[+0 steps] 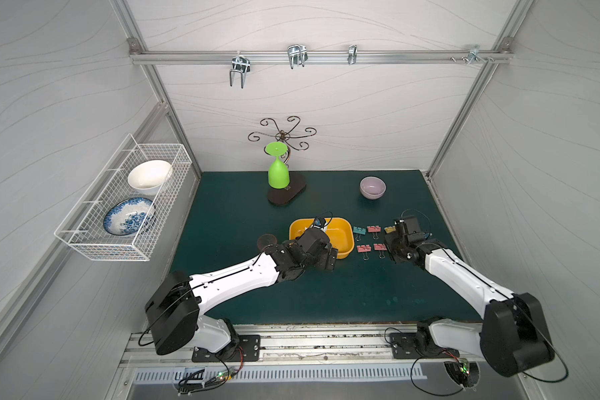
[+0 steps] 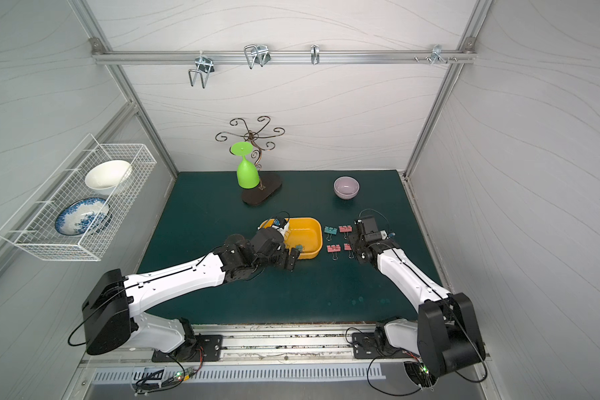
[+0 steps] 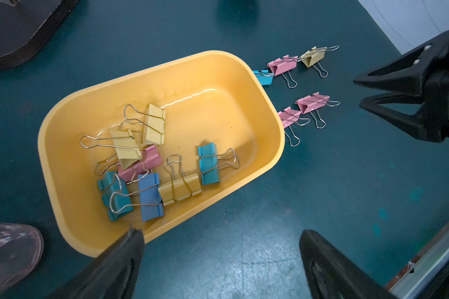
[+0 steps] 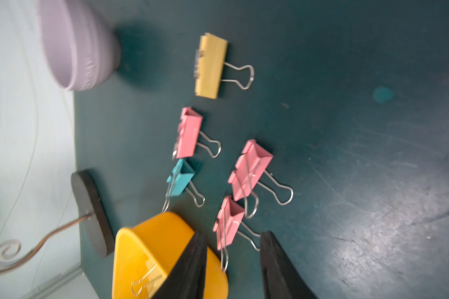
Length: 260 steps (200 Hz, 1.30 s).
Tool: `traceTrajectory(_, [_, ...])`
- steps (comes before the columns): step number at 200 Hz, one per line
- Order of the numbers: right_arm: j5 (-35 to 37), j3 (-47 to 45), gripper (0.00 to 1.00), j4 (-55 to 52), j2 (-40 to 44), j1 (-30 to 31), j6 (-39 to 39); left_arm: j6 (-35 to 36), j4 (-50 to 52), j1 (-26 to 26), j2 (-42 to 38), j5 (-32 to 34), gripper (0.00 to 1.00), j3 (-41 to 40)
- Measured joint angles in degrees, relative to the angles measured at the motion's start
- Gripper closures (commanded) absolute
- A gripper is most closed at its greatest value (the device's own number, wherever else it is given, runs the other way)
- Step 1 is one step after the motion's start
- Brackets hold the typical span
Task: Take out the binder clips from the storage box
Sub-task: Place the binder clip at the center of the board, then pick up the binder clip from the storage box.
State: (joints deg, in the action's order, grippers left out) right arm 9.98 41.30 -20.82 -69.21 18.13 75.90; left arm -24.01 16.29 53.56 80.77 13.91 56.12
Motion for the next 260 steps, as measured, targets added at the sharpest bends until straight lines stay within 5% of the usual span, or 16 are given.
traceTrajectory(70, [-12.46, 9.99, 0.67, -2.32, -1.86, 0.72, -19.69, -2.08, 1.81, -1.36, -1.16, 1.68, 0.02, -0.48])
traceTrajectory(127, [-18.23, 21.86, 0.67, -6.45, -14.21, 10.91, -30.88, -6.36, 1.84, -8.41, -6.49, -1.70, 0.02, -6.54])
traceTrajectory(260, [-17.99, 28.48, 0.61, -13.42, -31.74, 19.26, -32.46, -7.28, 1.77, -9.29, -8.74, -3.26, 0.02, -8.37])
